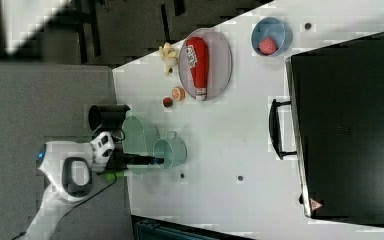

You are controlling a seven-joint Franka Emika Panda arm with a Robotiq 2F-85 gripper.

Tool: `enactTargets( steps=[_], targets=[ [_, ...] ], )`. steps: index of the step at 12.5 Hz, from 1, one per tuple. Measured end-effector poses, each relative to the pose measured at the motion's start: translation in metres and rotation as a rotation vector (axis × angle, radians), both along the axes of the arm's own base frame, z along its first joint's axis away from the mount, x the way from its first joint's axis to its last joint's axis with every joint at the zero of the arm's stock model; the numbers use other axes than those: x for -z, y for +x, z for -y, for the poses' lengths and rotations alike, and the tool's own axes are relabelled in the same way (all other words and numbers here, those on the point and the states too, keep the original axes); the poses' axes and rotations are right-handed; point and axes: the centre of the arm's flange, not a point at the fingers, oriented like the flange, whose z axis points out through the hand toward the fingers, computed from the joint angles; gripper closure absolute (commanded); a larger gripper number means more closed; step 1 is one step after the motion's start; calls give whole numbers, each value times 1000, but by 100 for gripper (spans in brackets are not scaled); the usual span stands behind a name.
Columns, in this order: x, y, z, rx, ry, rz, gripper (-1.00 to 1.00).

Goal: Drag mug left to right.

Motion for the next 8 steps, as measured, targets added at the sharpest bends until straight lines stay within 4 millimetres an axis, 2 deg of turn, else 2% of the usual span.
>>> enactTargets(
  steps=[3,6,8],
  targets=[
    [41,-6,-15,-36,44,20,-100],
    [66,-5,-13,-114,26,60,-100],
    [90,-4,-11,-116,43,50,-100]
  ],
)
